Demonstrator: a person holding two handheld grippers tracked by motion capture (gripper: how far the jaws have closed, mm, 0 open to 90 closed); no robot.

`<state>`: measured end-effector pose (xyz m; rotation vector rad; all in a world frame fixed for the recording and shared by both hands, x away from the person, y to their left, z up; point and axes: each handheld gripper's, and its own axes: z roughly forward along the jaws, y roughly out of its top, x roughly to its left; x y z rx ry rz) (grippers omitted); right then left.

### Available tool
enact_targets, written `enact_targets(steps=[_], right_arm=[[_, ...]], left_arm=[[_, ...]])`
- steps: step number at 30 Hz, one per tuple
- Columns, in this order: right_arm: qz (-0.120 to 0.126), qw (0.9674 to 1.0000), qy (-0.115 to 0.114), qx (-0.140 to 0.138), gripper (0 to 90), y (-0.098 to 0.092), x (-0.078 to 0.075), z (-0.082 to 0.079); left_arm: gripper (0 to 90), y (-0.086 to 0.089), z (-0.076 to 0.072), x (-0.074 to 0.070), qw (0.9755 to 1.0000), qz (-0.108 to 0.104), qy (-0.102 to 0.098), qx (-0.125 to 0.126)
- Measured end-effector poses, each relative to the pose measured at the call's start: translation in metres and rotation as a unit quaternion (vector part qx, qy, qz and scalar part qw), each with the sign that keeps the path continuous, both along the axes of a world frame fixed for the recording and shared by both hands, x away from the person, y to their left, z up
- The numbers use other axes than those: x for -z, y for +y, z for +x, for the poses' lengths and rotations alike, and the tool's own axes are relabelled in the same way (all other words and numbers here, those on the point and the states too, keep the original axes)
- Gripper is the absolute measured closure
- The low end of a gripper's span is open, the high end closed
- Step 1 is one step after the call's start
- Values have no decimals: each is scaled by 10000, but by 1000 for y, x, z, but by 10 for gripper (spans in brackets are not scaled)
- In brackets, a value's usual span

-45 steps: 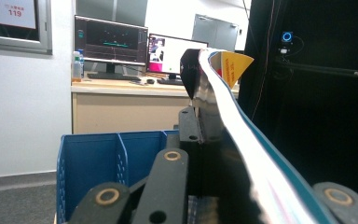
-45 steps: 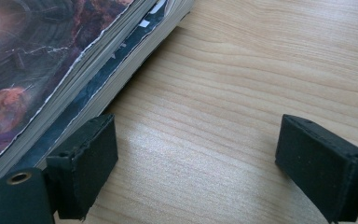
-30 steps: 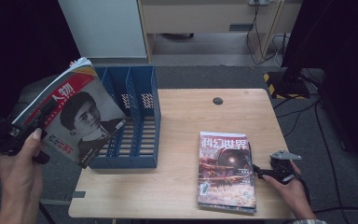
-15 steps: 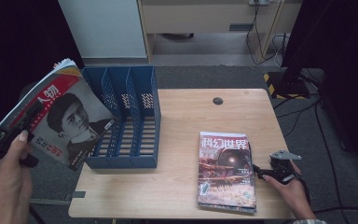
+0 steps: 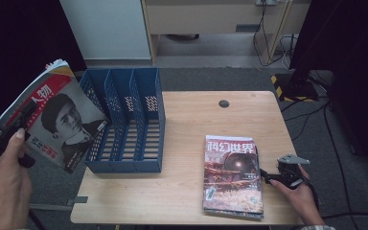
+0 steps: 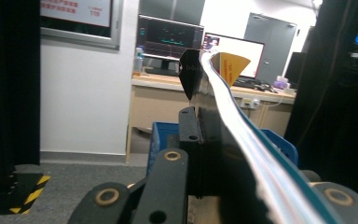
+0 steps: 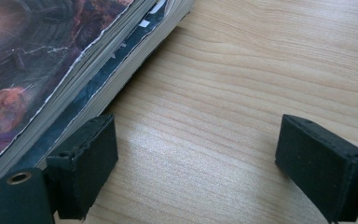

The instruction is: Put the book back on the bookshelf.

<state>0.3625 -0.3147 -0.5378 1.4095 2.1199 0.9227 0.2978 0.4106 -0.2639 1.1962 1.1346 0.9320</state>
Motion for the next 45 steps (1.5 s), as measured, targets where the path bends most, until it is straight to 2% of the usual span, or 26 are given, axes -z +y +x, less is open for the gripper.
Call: enact_targets(steps=[10, 11, 14, 19, 22, 23, 28, 32, 37, 45], right_arm=[[8, 10000, 6, -6, 131, 0, 0, 0], [9, 10000, 7, -11, 131, 0, 0, 0], [8, 10000, 6, -12, 131, 0, 0, 0], [-20, 10000, -6, -12, 136, 2, 0, -2], [-18, 10000, 0, -8, 136, 2, 0, -2], [-19, 10000, 0, -7, 136, 2, 0, -2], [-19, 10000, -1, -8, 136, 2, 0, -2], [-18, 10000, -9, -8, 133, 2, 0, -1], [-9, 10000, 23, -44, 127, 1, 0, -1], [-9, 10000, 23, -44, 128, 1, 0, -1]], left_arm=[[865, 7, 29, -3, 9998, -153, 39, -104], [864, 8, 37, -5, 9998, -174, 62, -108], [864, 9, 45, -7, 9994, -300, 111, -105], [865, 8, 57, -16, 9995, -251, 191, -82], [865, 4, 61, -18, 9995, -263, 96, -113], [865, 1, 62, -17, 9996, -252, 54, -139], [865, -8, 68, -9, 9995, -271, 87, -167], [865, -15, 71, -1, 9991, -359, 84, -201], [865, -23, 77, 5, 9994, -276, 81, -185], [865, -24, 80, 12, 9991, -283, 103, -311]])
